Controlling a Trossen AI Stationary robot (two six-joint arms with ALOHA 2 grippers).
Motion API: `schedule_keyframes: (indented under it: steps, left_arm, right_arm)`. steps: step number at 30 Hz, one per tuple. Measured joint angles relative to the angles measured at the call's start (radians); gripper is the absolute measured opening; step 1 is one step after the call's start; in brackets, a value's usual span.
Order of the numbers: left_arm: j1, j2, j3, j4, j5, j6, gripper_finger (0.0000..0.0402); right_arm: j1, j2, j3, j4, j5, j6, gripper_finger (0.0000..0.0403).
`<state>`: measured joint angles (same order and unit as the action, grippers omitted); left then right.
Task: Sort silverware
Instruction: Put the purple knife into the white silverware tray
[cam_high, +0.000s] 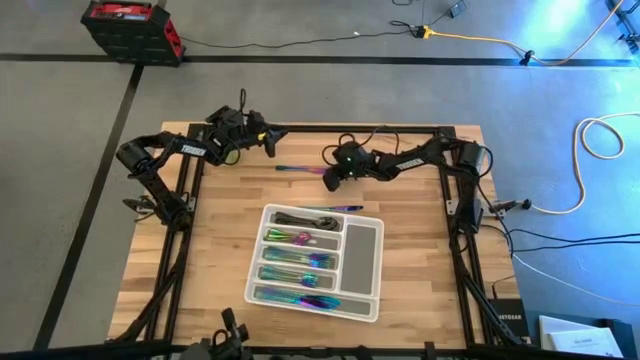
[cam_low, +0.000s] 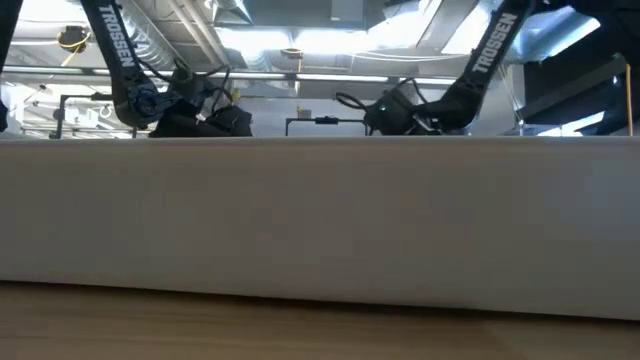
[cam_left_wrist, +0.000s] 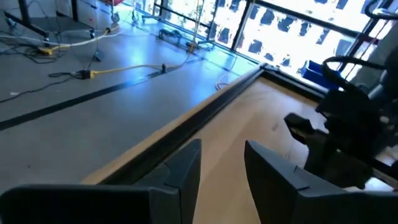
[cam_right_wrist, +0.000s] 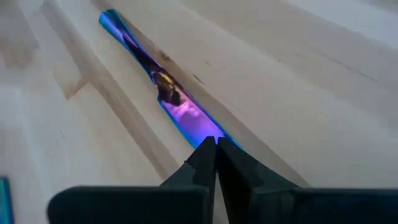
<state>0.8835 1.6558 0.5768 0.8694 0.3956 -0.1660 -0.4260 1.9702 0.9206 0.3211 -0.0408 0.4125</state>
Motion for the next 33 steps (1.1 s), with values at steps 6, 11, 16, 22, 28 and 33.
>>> schedule_keyframes:
  steps: [6,11,16,22,28,33]
  left_arm:
    - [0.001,0.000,0.001,-0.059,0.006,0.081,0.0109]
    - [-0.011,-0.001,0.002,-0.172,0.002,0.191,0.0109]
    - [-0.034,-0.012,0.002,-0.283,0.044,0.396,0.0109]
    - [-0.033,-0.012,0.002,-0.275,0.071,0.438,0.0109]
    - [-0.027,-0.012,0.002,-0.333,0.113,0.443,0.0109]
    - [-0.027,-0.010,0.002,-0.450,0.121,0.441,0.0109]
  right_arm:
    - [0.001,0.025,0.079,-0.123,-0.003,-0.006,0.0000]
    - [0.001,0.025,0.079,-0.128,-0.004,-0.003,0.0000]
    - [0.001,0.025,0.078,-0.135,-0.006,0.006,0.0000]
    - [0.001,0.025,0.078,-0.135,-0.022,0.007,0.0000]
    - [0.001,0.025,0.077,-0.135,-0.030,0.006,0.0000]
    - [0.001,0.025,0.077,-0.135,-0.031,0.006,0.0000]
